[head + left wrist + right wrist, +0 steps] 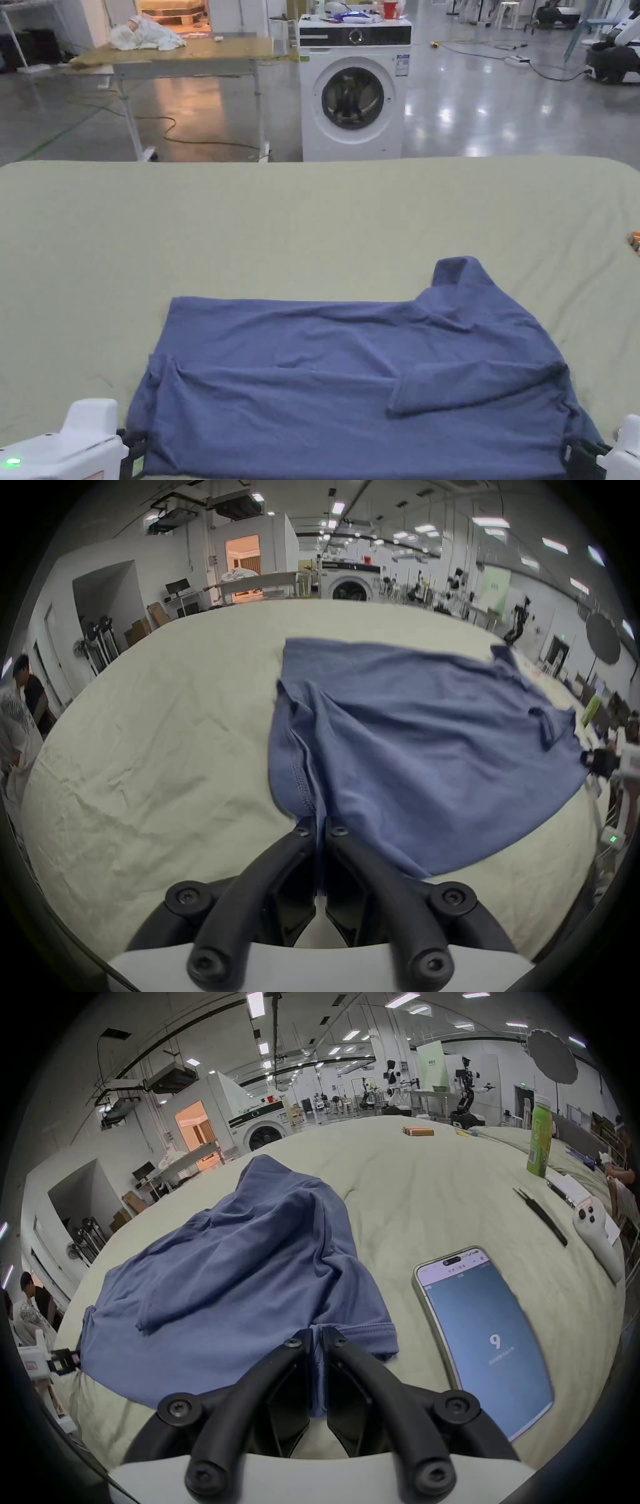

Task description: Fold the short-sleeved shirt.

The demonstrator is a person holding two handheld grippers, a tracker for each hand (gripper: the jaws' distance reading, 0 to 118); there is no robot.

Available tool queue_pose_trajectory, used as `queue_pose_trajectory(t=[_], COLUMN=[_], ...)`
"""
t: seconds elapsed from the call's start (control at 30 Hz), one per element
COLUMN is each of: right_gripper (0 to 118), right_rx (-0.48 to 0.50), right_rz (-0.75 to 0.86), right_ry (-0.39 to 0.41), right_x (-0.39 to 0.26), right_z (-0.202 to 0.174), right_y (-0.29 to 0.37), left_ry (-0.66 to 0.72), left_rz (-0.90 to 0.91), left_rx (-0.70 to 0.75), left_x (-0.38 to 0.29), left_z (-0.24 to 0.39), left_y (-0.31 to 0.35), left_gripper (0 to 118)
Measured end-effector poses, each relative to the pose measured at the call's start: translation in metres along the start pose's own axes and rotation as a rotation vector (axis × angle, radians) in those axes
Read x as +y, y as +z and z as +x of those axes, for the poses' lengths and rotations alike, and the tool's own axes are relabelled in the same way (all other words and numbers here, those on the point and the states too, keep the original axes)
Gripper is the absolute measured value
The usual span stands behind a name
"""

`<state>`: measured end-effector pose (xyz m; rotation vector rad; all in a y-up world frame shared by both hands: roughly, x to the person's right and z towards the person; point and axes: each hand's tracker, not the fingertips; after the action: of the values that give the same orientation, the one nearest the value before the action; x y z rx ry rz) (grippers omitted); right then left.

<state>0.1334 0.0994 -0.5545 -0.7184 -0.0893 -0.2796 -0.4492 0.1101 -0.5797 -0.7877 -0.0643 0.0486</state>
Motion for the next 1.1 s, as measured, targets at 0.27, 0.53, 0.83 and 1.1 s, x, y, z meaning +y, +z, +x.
queue_pose_trajectory(t=[0.27,0.53,0.83,1.1], right_gripper=[3,3,45,69], right_rx=[0.032,0.058,0.019,0.212], right_rz=[0.045,0.000,-0.016,0.275], right_ry=[0.027,0.053,0.075,0.182], right_x=[-0.008,-0.041,-0.056,-0.036], right_z=[0.000,0.006,0.004,-0.009], right_y=[0.057,0.104,0.110,0.162], left_ry=[0.124,0.122,0.109,-0.042], left_rz=[0.059,-0.025,0.021,0.547], left_rx=[-0.011,0.007,0.135,0.217], left_x=[-0.007,-0.086,-0.097,-0.067], left_z=[-0.032,-0.032,-0.026,0.033], left_y=[0.084,0.132,0.144,0.233], left_gripper=[0,0,60,80])
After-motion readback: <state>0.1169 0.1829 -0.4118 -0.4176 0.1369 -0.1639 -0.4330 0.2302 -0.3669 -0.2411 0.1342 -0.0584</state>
